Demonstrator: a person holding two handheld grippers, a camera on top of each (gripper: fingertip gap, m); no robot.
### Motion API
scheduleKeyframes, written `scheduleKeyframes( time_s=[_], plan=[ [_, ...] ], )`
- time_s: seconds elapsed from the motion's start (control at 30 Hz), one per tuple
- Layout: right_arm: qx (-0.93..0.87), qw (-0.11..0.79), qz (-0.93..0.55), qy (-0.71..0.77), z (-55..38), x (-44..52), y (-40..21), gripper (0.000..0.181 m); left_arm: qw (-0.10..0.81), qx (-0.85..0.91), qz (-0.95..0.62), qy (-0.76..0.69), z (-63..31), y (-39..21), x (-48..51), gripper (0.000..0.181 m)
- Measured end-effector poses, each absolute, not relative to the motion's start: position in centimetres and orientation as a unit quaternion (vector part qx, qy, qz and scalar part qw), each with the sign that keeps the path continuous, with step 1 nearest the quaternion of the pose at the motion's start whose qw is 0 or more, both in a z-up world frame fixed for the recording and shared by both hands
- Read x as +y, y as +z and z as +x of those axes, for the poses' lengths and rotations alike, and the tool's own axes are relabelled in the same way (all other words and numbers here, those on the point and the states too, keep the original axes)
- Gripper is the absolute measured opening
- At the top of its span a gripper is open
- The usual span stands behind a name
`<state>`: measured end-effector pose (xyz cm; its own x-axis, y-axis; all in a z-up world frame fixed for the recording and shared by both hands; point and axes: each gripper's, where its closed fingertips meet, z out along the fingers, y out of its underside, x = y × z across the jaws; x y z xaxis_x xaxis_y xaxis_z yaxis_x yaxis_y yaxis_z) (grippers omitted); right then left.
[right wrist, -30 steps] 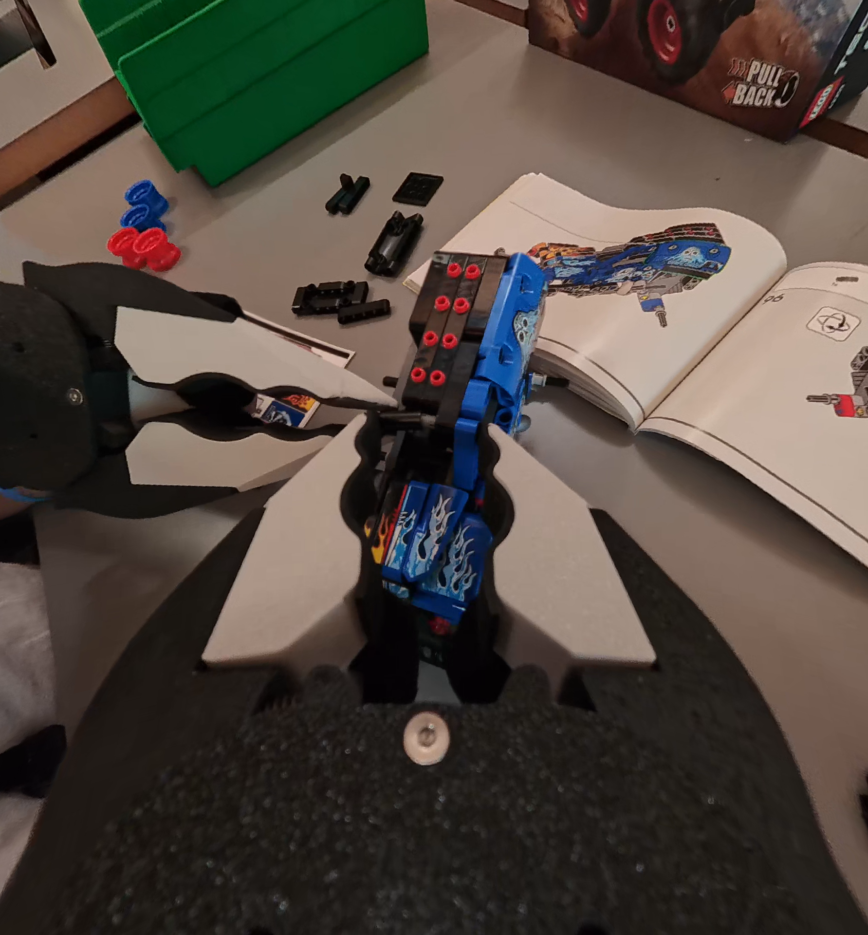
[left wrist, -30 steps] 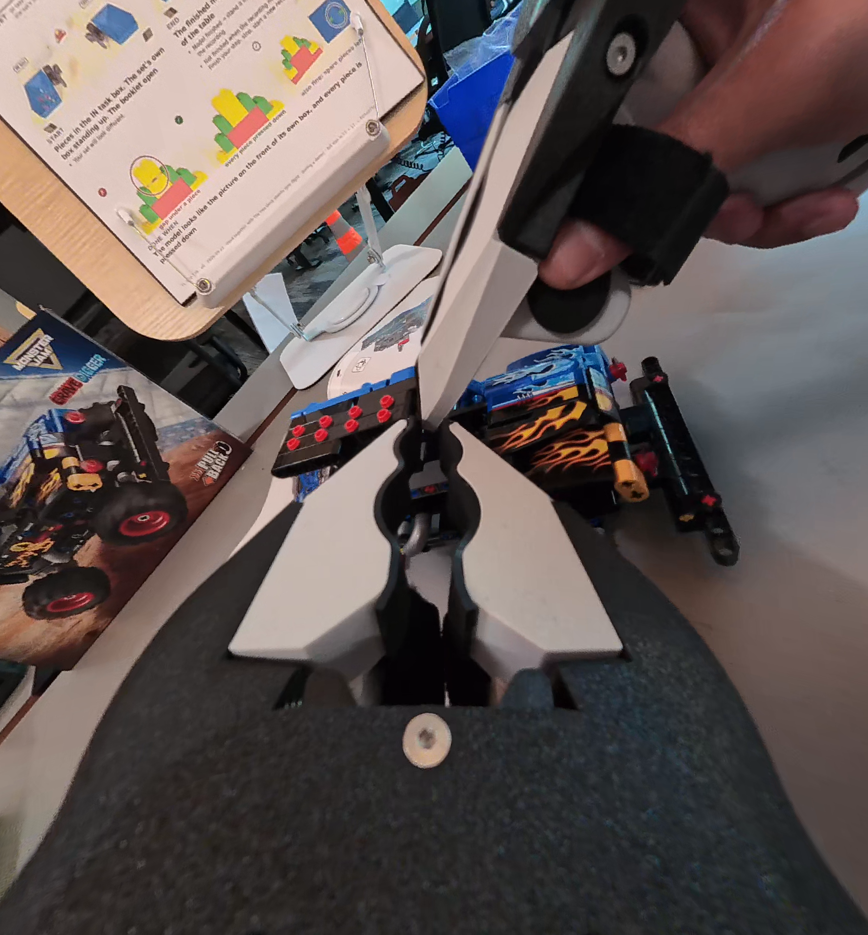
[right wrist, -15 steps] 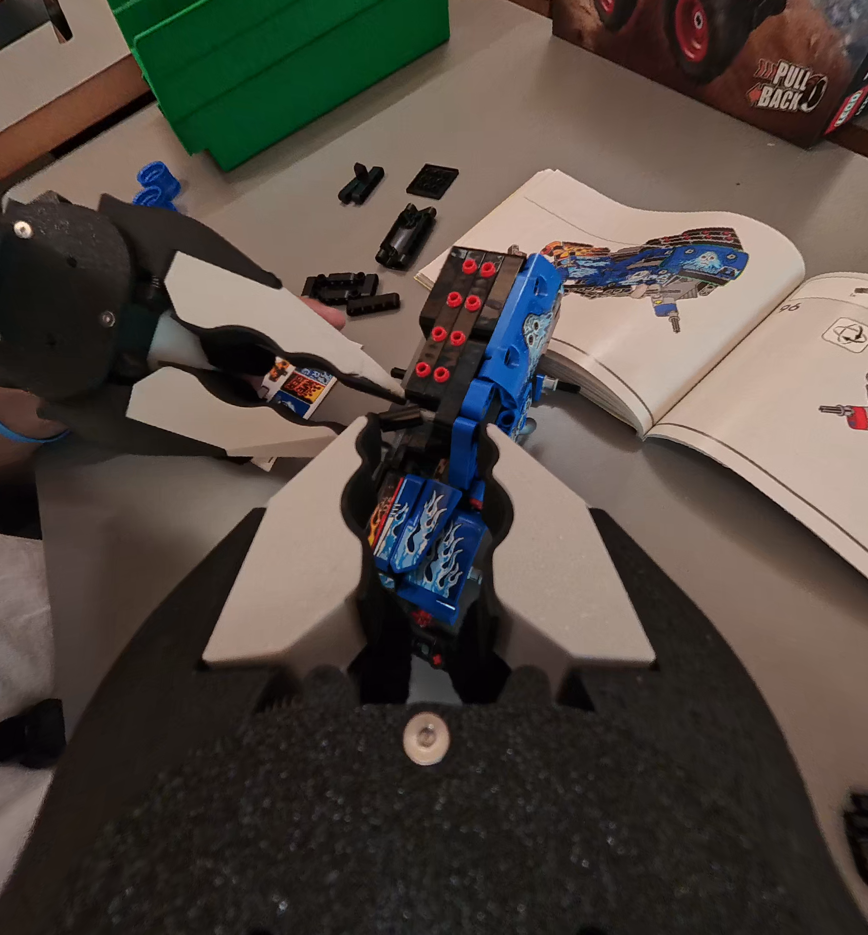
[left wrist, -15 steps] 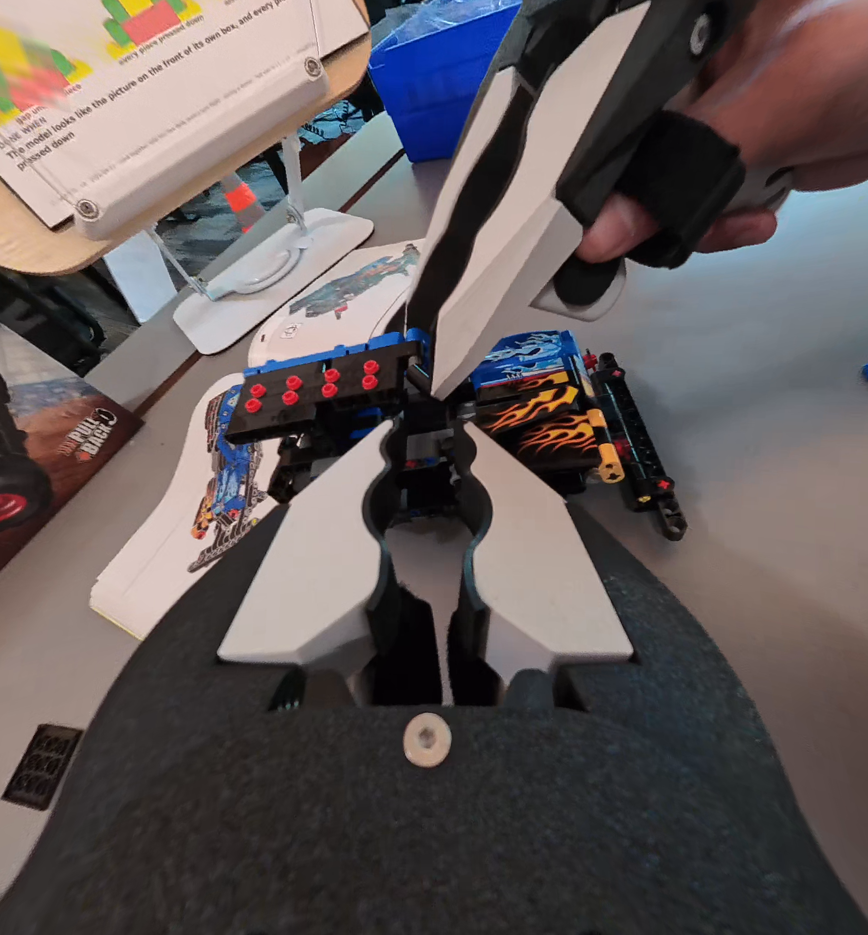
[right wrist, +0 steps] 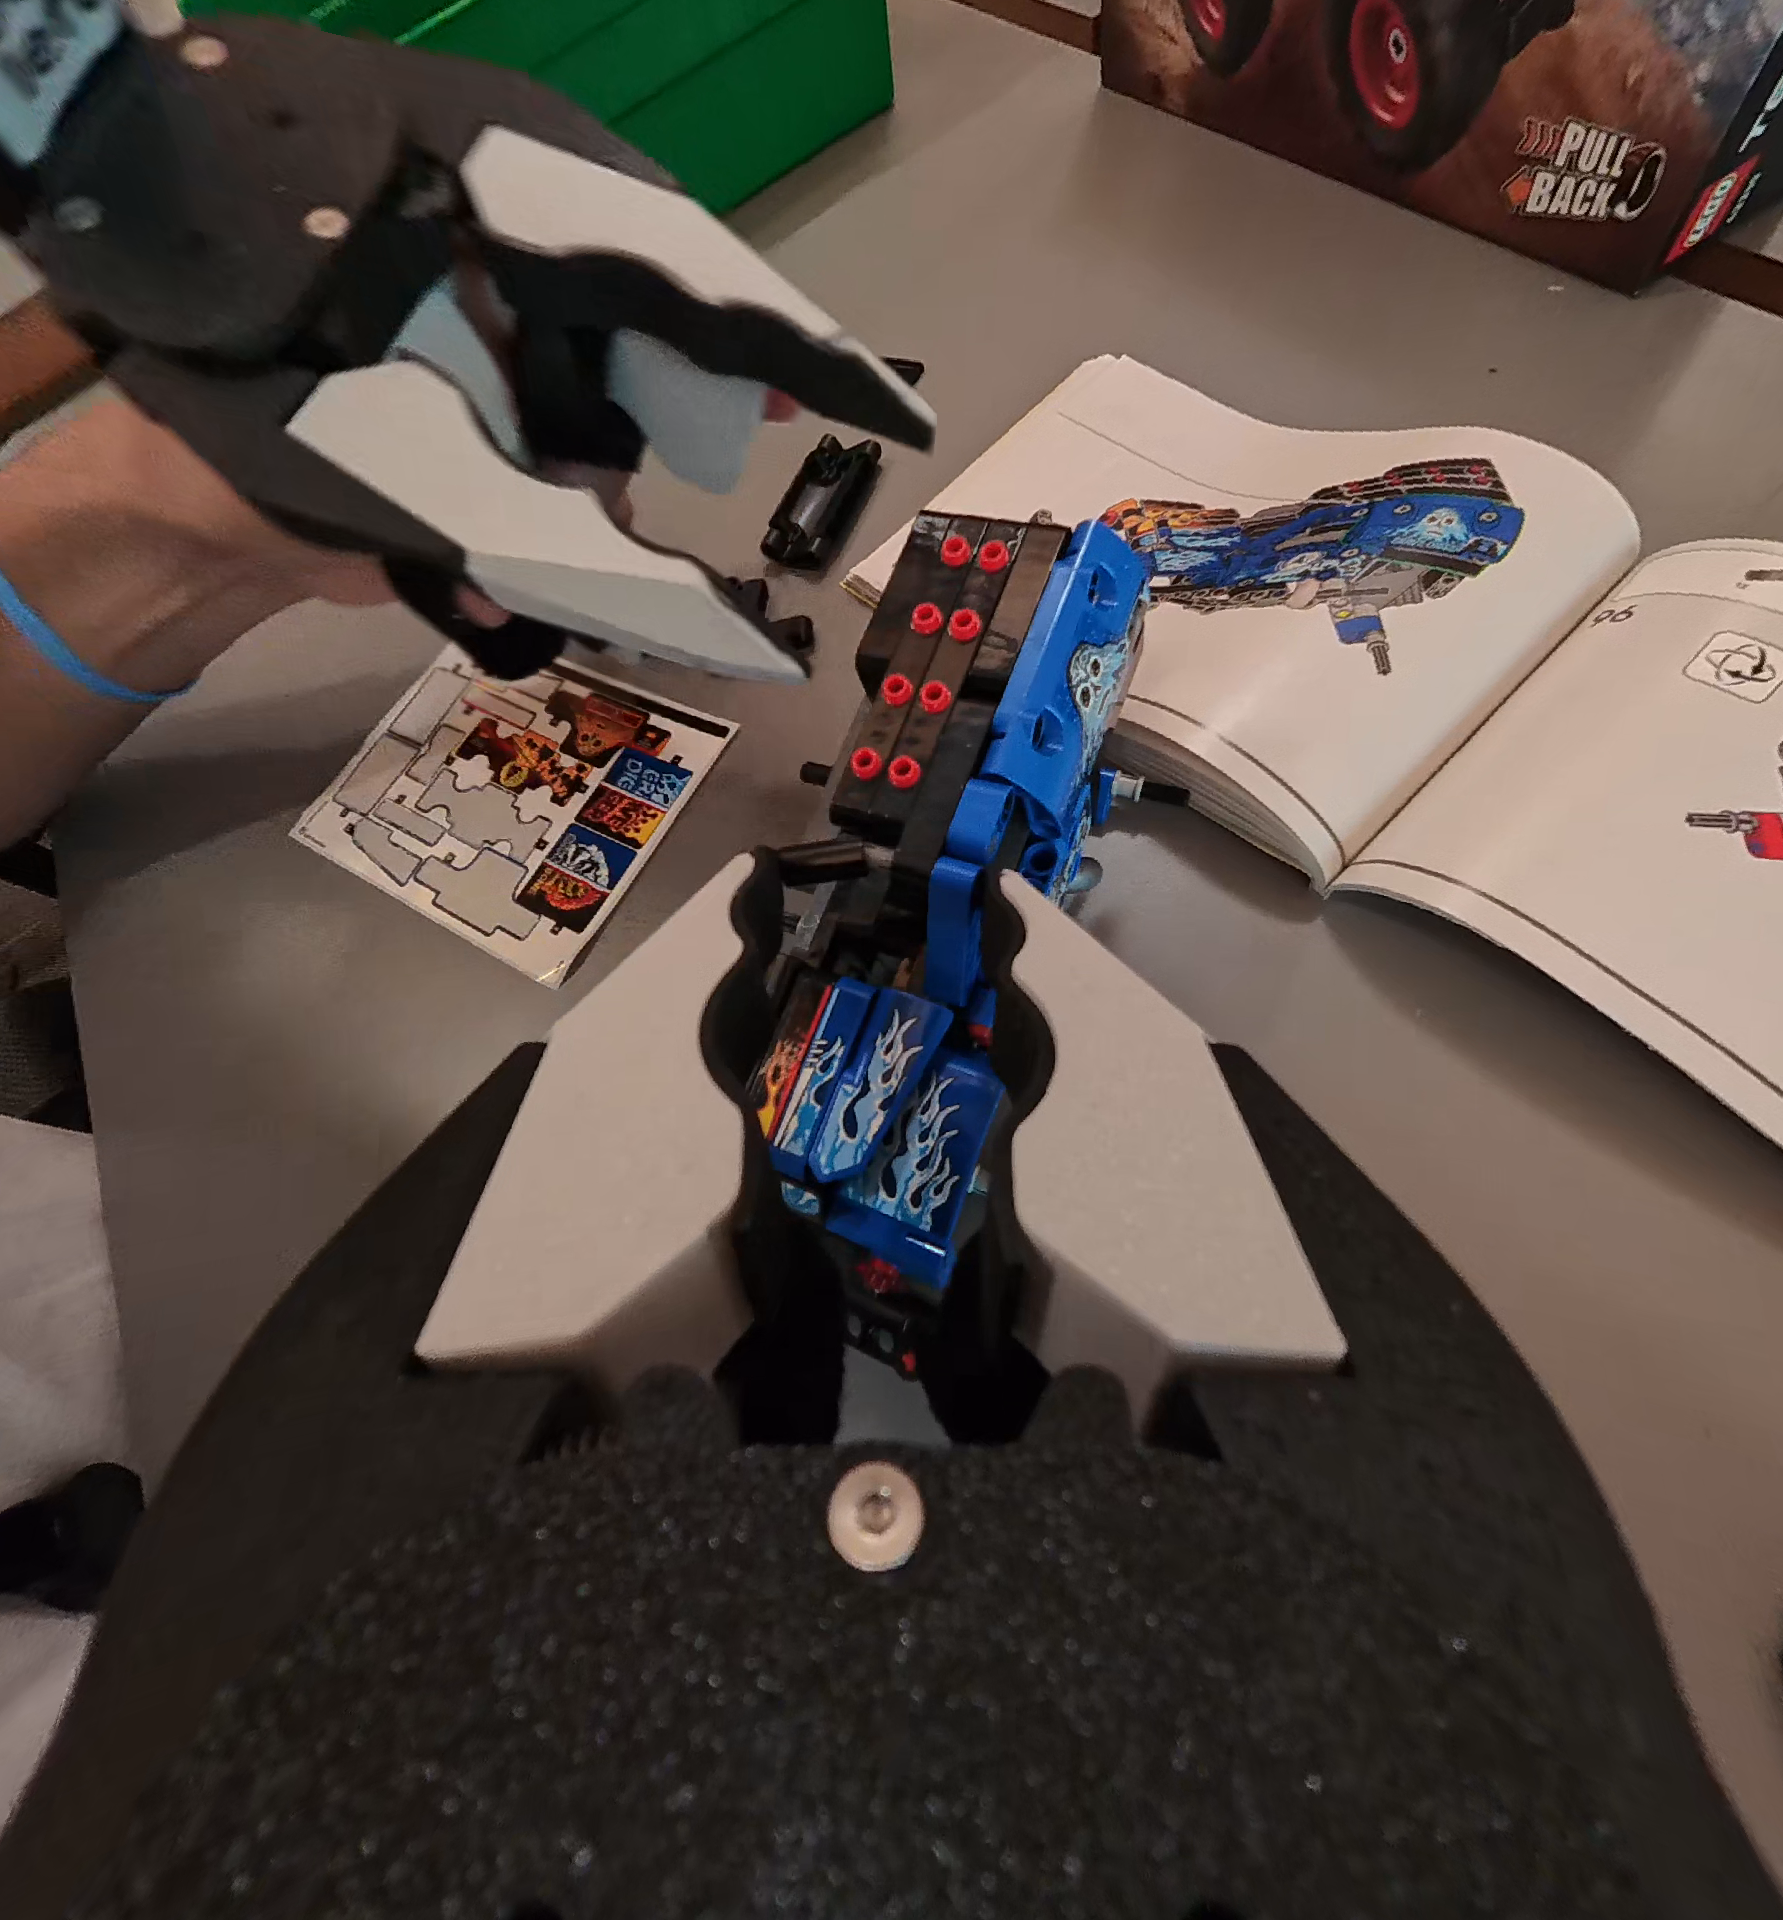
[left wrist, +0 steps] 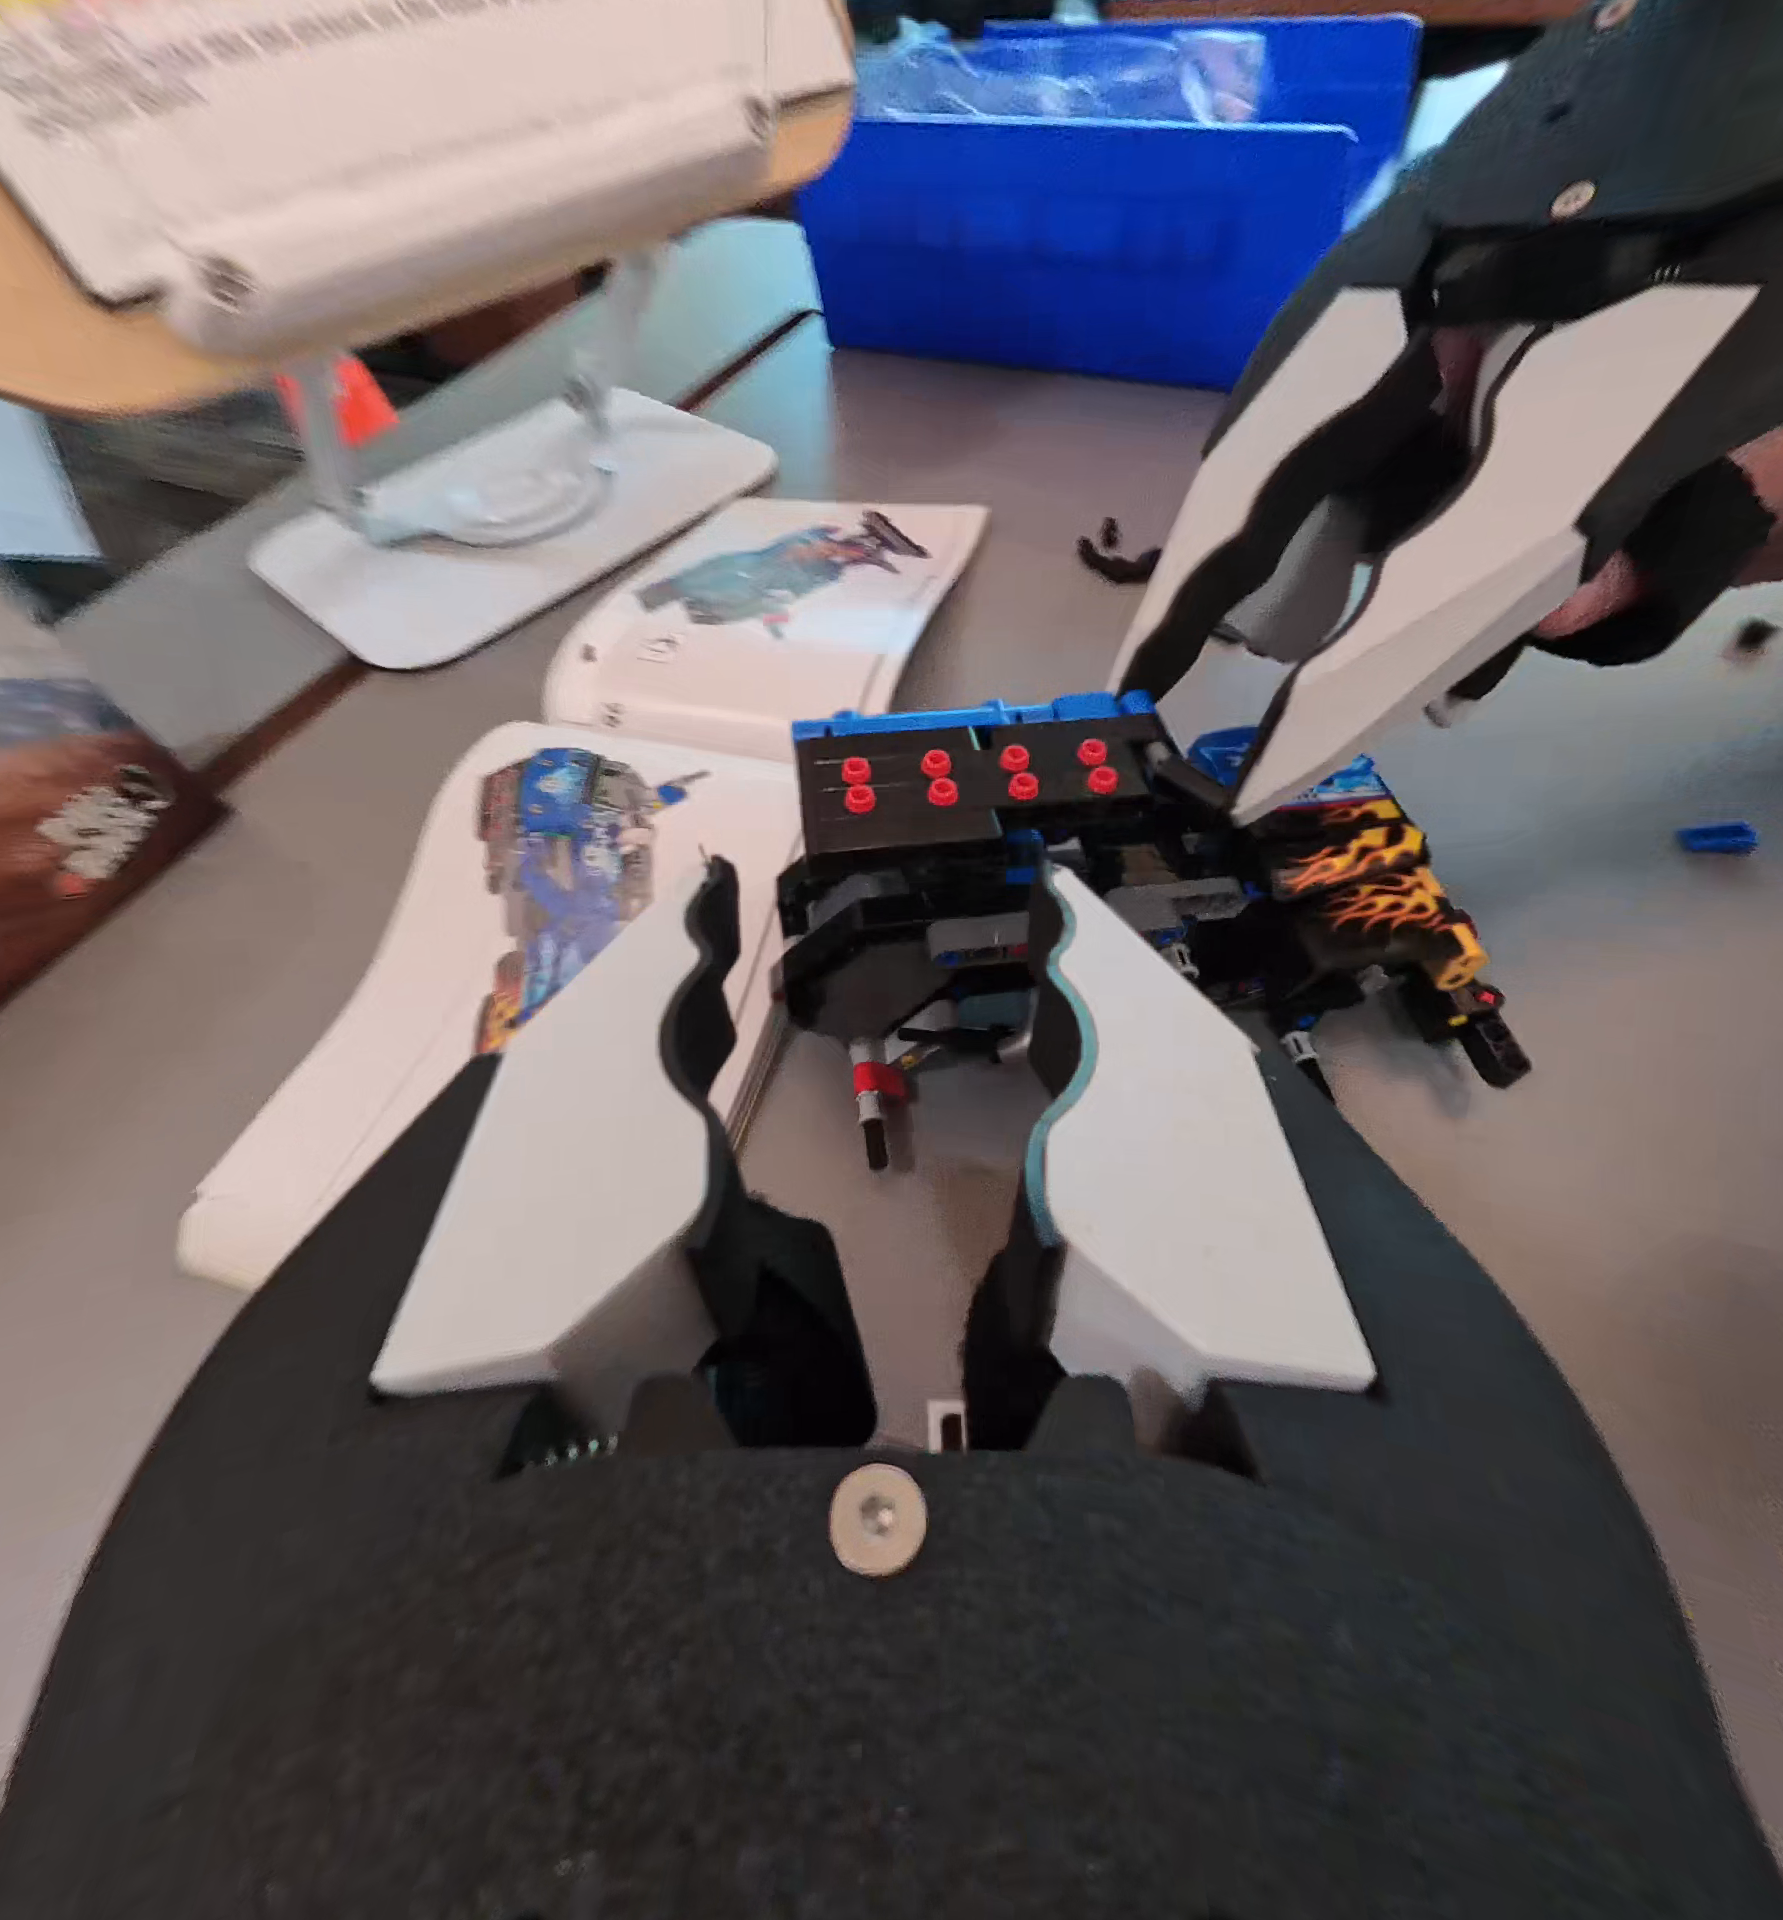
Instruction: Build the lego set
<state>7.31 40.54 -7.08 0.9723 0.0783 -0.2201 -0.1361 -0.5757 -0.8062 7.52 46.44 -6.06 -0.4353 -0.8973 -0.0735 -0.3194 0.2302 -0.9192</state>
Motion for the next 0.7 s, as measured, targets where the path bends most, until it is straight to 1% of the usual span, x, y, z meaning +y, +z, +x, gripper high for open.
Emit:
scheduleKeyframes(
  time_s=[0.1, 0.13, 0.2, 0.7],
  plan=[
    [0.017, 0.464, -0.879, 0.113, 7.3, 40.5, -7.1, 0.037, 0.277, 0.728, -0.409, -0.475, 8.9, -7.4, 45.9, 0.055],
    [0.018, 0.464, -0.878, 0.112, 7.3, 40.5, -7.1, 0.037, 0.275, 0.735, -0.402, -0.472, 9.2, -7.8, 45.7, 0.054],
    [0.021, 0.467, -0.877, 0.11, 7.3, 40.6, -7.1, 0.037, 0.281, 0.74, -0.385, -0.474, 9.3, -7.8, 45.1, 0.041],
    [0.035, 0.496, -0.865, 0.062, 6.9, 40.3, -7.2, 0.038, 0.336, 0.695, -0.439, -0.459, 7.8, -7.8, 44.6, 0.041]
  ],
)
